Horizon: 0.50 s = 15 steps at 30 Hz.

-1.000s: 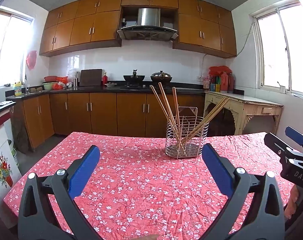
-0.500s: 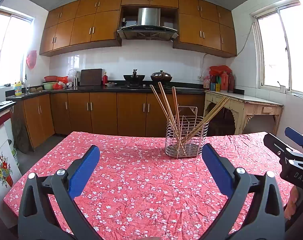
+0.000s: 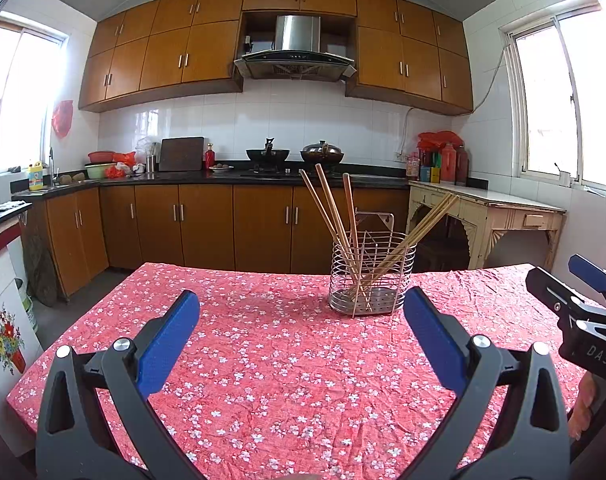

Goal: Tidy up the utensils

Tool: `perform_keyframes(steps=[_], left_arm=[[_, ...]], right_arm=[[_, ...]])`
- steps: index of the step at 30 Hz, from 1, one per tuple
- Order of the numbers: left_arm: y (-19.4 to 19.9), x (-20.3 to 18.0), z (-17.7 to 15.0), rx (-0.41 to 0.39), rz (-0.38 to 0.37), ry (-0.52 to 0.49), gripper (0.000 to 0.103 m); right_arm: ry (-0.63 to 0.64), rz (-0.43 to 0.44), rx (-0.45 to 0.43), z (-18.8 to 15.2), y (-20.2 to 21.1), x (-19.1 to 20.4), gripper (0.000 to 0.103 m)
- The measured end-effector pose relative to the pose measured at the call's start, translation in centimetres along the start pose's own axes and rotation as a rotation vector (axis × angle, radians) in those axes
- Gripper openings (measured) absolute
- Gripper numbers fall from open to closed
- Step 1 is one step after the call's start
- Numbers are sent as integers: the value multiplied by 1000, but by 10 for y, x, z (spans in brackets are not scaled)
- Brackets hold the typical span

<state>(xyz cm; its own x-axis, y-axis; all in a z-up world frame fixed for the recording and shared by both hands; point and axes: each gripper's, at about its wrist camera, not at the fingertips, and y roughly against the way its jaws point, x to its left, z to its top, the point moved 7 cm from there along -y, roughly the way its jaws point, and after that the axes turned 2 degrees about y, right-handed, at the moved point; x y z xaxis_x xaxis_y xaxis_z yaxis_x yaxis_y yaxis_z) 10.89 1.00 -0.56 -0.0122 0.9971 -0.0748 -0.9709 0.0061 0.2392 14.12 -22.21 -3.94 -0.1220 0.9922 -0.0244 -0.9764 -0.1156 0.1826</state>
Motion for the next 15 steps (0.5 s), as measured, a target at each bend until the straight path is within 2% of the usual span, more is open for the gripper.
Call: perform_keyframes(steps=[15], left_arm=[[0, -2, -2, 4, -4, 0, 101]], right_arm=[[0, 4, 4, -1, 1, 1, 99]])
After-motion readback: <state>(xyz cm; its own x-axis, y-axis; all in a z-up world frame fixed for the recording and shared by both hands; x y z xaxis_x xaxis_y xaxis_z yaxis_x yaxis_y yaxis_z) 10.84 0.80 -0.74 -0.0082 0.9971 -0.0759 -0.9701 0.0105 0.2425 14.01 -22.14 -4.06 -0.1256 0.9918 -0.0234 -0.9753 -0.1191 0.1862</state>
